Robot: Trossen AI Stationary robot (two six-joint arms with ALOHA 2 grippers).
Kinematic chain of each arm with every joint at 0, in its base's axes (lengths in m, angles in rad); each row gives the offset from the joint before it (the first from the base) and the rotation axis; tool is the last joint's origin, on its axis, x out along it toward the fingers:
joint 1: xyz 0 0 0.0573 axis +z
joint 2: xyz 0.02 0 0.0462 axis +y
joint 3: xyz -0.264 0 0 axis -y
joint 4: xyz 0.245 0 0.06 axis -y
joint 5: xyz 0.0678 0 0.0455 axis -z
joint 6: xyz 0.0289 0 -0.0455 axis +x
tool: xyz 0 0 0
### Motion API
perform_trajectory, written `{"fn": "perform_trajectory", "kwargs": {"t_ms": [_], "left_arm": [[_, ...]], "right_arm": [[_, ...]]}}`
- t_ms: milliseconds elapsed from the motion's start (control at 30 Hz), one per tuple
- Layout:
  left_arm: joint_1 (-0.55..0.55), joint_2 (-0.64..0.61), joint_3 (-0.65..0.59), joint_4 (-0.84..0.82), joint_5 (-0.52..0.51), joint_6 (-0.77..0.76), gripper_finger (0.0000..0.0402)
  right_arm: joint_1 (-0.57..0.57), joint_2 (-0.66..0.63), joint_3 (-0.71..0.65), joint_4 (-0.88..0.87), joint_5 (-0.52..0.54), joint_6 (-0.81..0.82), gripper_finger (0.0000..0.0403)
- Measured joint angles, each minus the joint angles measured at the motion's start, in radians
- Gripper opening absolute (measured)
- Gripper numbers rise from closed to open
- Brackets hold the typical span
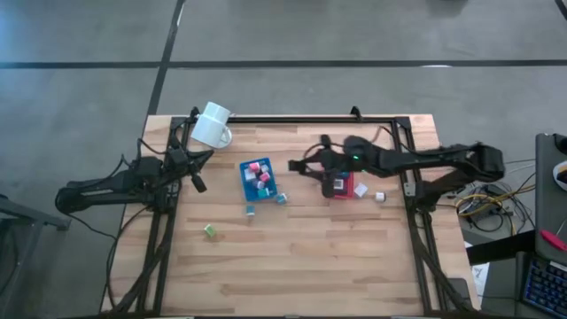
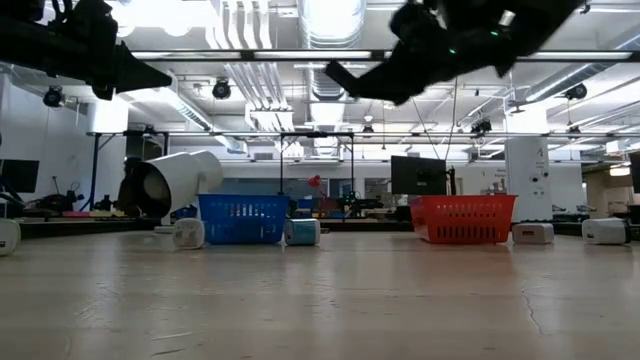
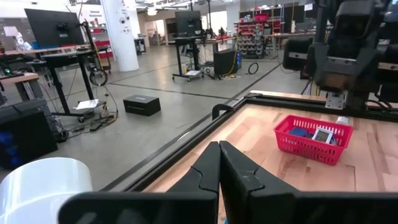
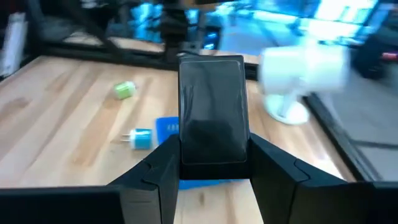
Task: Pick & Place Office items
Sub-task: Put the black digital clock into the red bin
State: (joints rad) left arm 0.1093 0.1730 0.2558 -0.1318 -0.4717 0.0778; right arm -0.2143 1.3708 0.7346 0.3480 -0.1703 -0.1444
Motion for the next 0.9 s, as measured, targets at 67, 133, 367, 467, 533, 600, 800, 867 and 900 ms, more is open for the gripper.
{"fn": "perform_trajectory", "kwargs": {"t_ms": [67,133,367,467,533,600,800,867,900], "left_arm": [[0.0,0.0,0.0,0.0,0.0,-0.004,0.0007],[0.0,0.0,0.0,0.0,0.0,-0.004,0.0007],[0.0,0.0,0.0,0.0,0.0,-0.003,0.0007],[0.0,0.0,0.0,0.0,0.0,-0.002,0.0007],[0.0,0.0,0.0,0.0,0.0,-0.002,0.0007],[0.0,0.0,0.0,0.0,0.0,-0.001,0.0007],[0.0,0.0,0.0,-0.01,0.0,0.001,0.0007],[0.0,0.0,0.0,-0.012,0.0,-0.004,0.0007],[0.0,0.0,0.0,-0.011,0.0,-0.004,0.0007]], "right_arm": [[0.009,-0.053,-0.086,0.048,0.09,0.033,0.0146],[0.022,-0.096,-0.158,0.087,0.193,0.063,0.0146],[0.017,-0.227,-0.276,0.069,0.359,0.106,0.0146],[-0.008,-0.258,-0.275,-0.032,0.386,0.143,0.0146],[-0.02,-0.27,-0.262,-0.175,0.391,0.18,0.0146],[-0.021,-0.279,-0.247,-0.313,0.395,0.229,0.0146],[0.034,-0.278,-0.257,-0.456,0.409,0.32,0.0146],[0.043,-0.266,-0.257,-0.472,0.406,0.298,0.0146],[0.043,-0.26,-0.252,-0.489,0.406,0.294,0.0146]]}}
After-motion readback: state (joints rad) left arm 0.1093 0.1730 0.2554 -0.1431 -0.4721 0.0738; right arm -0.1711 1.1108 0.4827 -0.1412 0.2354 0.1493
